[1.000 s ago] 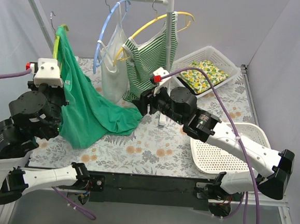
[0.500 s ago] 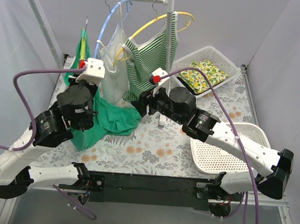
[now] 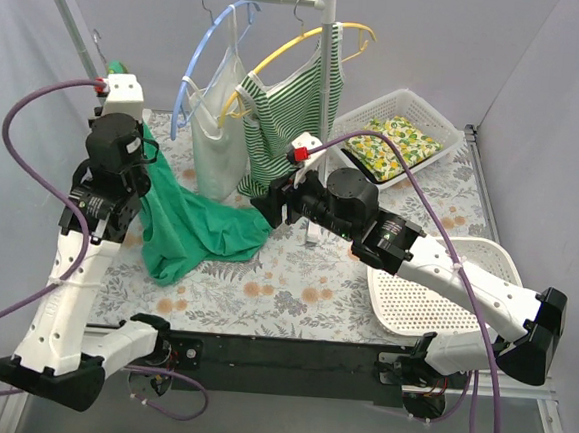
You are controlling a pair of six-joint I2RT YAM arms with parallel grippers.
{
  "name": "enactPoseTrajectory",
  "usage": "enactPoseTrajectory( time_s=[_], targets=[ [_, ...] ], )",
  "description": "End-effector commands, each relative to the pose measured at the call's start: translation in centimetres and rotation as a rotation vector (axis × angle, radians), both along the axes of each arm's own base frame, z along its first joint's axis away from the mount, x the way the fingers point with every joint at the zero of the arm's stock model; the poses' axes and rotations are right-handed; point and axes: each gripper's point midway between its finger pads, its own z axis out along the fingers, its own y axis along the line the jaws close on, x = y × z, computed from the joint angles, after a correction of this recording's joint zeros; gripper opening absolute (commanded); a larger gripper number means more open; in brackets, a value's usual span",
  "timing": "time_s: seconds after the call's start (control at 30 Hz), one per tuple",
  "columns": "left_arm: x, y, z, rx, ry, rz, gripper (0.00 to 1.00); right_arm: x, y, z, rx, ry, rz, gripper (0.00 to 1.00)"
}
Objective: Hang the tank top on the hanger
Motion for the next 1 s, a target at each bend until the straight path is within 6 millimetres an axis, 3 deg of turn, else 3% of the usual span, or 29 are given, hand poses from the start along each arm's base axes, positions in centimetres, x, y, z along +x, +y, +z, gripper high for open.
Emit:
enactPoseTrajectory(
  time_s=[0.0,0.13,0.27,0.47,0.5,0.53,0.97],
  targets=[
    [1.6,-0.3,4.3,-0.191,-0.220,-0.134,0.00,-0.1,0.6,1.6,0.052,-0.021,0.021,0.67],
    [2.8,0.7,4.7,-0.224,-0.249,-0.173,0.00,-0.1,0.9,0.7,0.041,-0.007,0.028,0.67],
    [4.0,1.1,6.9,-0.284,-0.298,-0.255,0.00,-0.2,1.3,0.2,0.035,0.008,0.045,0.67],
    [5.4,3.0,7.7,-0.302,-0.300,-0.255,0.00,-0.6,1.5,-0.8,0.033,0.034,0.061,0.67],
    [5.5,2.2,8.6,-0.312,-0.309,-0.307,0.00,-0.8,1.6,-1.2,0.031,0.044,0.071,0.67],
    [6.2,2.4,8.3,-0.321,-0.297,-0.308,0.00,-1.0,1.7,-1.3,0.040,0.061,0.075,0.67],
    [7.4,3.7,10.2,-0.290,-0.279,-0.305,0.00,-3.0,3.1,-5.1,0.036,0.180,0.179,0.66]
  ],
)
